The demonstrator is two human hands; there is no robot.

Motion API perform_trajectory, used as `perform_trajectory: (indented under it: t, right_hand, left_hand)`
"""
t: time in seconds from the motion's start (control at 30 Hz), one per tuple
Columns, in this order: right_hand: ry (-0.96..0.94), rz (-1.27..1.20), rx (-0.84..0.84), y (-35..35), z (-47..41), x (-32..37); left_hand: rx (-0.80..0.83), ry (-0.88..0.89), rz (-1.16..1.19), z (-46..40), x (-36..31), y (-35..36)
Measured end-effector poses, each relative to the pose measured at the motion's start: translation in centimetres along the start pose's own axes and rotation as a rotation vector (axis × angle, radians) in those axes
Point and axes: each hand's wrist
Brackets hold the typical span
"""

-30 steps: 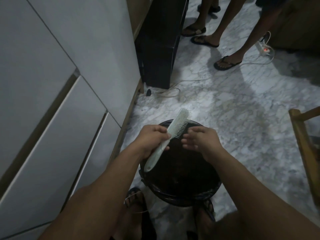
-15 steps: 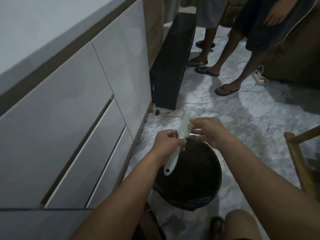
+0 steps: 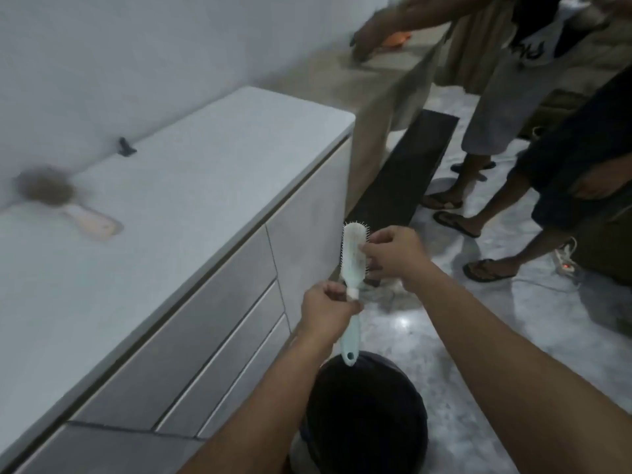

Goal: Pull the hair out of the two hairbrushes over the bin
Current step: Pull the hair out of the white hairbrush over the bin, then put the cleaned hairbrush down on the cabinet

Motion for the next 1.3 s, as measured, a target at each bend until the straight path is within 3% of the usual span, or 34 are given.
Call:
perform_trajectory:
  t: [0.27, 0.47, 0.73, 1.0, 1.2, 1.3]
  right_hand:
    - [-0.196, 0.084, 0.16, 5.2, 3.6, 17.0]
    - [-0.362, 0.174, 0.325, 13.1, 7.7, 23.2]
    - [-0.44, 0.243, 0.626, 26.1, 14.1, 24.2]
    - [-0.564, 0.478, 0.906, 36.4, 18.5, 23.8]
    - [-0.651, 0.655, 0.999, 42.5, 19.6, 24.0]
    - [-0.572, 0.643, 1.012, 44.8, 19.8, 24.0]
  left_hand:
    - [-0.268, 0.047, 0.123, 1.3, -12.9, -7.4]
    - [-0.476, 0.003, 0.214, -0.1, -15.9, -15.3]
    - [-0.764, -0.082, 0.181, -2.7, -13.7, -26.9]
    - [-0.922, -0.157, 0.079, -5.5, -10.8, -35.5]
    - [-0.982, -0.182, 0.002, -9.1, -9.7, -39.6]
    - [-0.995, -0.177, -0.056, -10.5, -9.5, -40.9]
Point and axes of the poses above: each hand's wrist, its own z-axis away from the middle knuckle, its own y-axis out of the palm, x = y × z, and after that the axes turned 14 degrees about -x, right-handed
